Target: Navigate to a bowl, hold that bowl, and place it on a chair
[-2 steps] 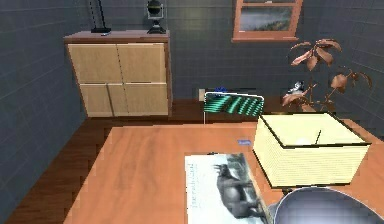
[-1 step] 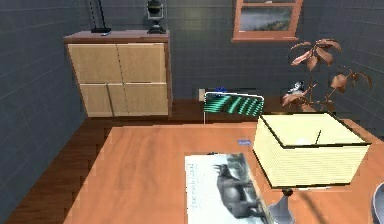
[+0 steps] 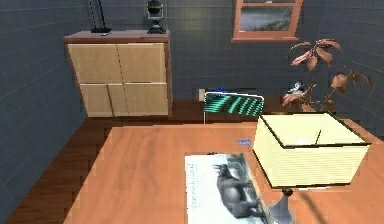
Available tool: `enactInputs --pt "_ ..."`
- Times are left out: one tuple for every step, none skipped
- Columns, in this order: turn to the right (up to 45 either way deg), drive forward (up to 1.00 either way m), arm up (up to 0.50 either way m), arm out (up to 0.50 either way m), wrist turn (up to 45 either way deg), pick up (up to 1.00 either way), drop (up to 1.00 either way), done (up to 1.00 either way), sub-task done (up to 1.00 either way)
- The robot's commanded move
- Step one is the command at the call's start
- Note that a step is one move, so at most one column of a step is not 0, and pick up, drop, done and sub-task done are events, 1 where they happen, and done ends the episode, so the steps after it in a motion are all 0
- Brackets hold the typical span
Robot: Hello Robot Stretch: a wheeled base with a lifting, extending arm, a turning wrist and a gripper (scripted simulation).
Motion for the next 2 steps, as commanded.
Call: enactInputs --pt "0.0 0.00 -0.32 0.00 0.0 0.00 0.00 0.00 0.00" --pt "0.0 0.00 0.00 0.00 0.0 0.00 1.00 0.00 0.00"
